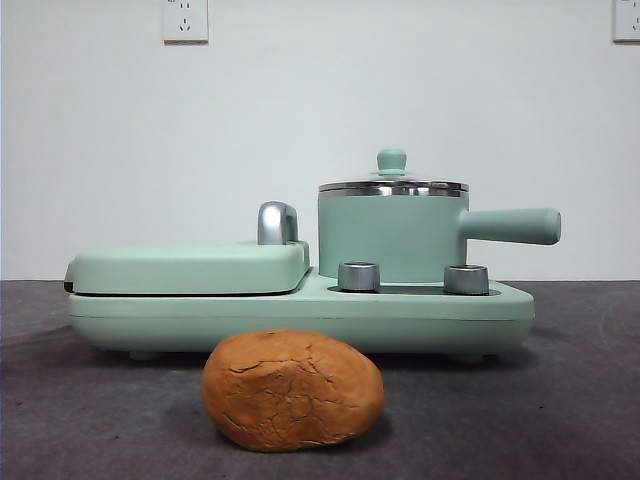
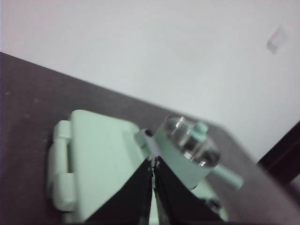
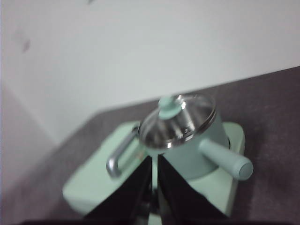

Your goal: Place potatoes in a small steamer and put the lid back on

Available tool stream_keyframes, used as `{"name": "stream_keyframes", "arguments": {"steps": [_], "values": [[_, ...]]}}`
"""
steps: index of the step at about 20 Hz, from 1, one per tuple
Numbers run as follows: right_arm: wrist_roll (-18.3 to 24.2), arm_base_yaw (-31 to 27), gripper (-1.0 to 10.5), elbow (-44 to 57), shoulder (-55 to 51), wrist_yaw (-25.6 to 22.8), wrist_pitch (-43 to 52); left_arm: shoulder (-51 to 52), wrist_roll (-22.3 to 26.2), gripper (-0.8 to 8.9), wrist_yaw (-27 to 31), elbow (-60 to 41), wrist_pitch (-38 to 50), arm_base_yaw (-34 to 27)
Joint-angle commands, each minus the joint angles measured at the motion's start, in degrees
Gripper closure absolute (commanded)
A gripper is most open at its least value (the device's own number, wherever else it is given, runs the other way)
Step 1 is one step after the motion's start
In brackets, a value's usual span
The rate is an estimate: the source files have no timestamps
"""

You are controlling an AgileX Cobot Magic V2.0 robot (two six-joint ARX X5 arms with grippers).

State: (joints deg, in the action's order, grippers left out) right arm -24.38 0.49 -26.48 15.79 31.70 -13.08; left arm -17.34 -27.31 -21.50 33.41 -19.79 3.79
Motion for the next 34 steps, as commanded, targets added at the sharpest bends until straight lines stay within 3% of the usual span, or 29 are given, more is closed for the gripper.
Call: {"name": "stream_keyframes", "arguments": {"steps": [1, 8, 14, 19, 21, 25, 30, 34], "values": [[14.8, 0.5, 9.3, -3.8, 3.0, 1.4, -4.3, -4.0, 12.3, 8.04, -1.1, 3.7, -3.7, 0.2], [32.2, 6.1, 9.3, -10.1, 8.6, -1.8, -15.0, -13.4, 26.8, 8.04, -2.4, 9.8, -12.3, 3.5], [43.8, 14.4, 9.3, -13.2, 12.7, -11.8, -23.5, -18.8, 40.9, 8.04, -0.9, 13.1, -18.1, 8.7], [44.8, 18.4, 9.3, -13.4, 14.6, -15.3, -24.2, -20.1, 48.8, 8.01, 3.5, 13.5, -19.9, 12.9], [44.8, 18.8, 9.2, -13.4, 15.0, -15.3, -23.8, -20.1, 49.0, 7.41, 3.5, 13.5, -19.4, 13.5], [44.7, 18.9, 6.3, -13.4, 15.2, -15.3, -22.9, -20.1, 48.7, 5.42, 3.2, 13.5, -17.9, 14.1], [44.2, 18.9, 5.9, -13.4, 15.2, -15.3, -22.9, -20.2, 48.7, 5.34, 2.9, 13.5, -17.7, 14.6], [41.3, 18.9, 5.9, -13.4, 15.2, -15.3, -22.9, -21.1, 48.5, 5.37, 2.9, 13.5, -16.2, 16.1]]}}
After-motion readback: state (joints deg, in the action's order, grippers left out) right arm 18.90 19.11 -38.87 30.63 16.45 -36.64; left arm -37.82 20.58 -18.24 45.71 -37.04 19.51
